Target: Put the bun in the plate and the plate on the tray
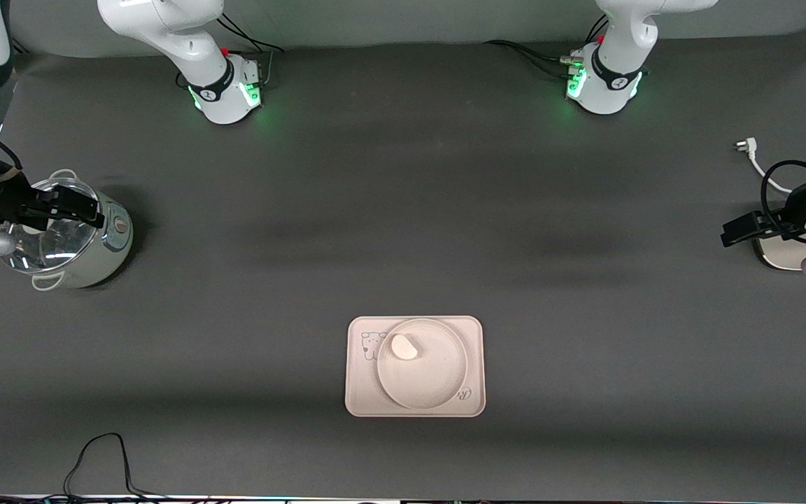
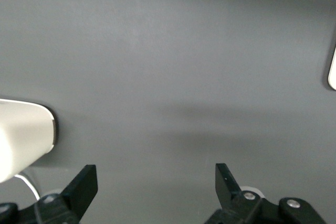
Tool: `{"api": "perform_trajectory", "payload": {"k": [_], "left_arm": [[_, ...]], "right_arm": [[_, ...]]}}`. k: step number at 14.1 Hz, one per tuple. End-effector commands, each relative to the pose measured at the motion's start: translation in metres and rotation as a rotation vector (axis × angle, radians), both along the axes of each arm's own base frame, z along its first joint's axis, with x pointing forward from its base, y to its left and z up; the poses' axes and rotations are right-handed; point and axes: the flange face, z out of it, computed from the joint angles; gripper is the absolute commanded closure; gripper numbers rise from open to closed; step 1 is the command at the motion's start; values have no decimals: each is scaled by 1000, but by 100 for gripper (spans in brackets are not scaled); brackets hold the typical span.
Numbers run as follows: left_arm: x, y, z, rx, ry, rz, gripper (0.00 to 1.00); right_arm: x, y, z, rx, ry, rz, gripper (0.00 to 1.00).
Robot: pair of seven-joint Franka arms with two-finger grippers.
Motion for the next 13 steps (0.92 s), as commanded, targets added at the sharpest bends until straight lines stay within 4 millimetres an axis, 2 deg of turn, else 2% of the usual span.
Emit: {"api": "perform_trajectory", "payload": {"k": [1,5,9,13], "left_arm": [[-14,2,29,20,-53,-17,0],[-11,-1,38,21,-66,-38,0],[-12,14,36,18,-58,-64,0],[-12,18,37,19,-59,-75,0]], "right_arm": [[-2,-10,0,-23,-14,4,0],[-2,-10,0,-23,-11,3,0],[-2,-10,2,-23,-14,1,0],[-2,-12,1,-24,-10,-3,0]]}}
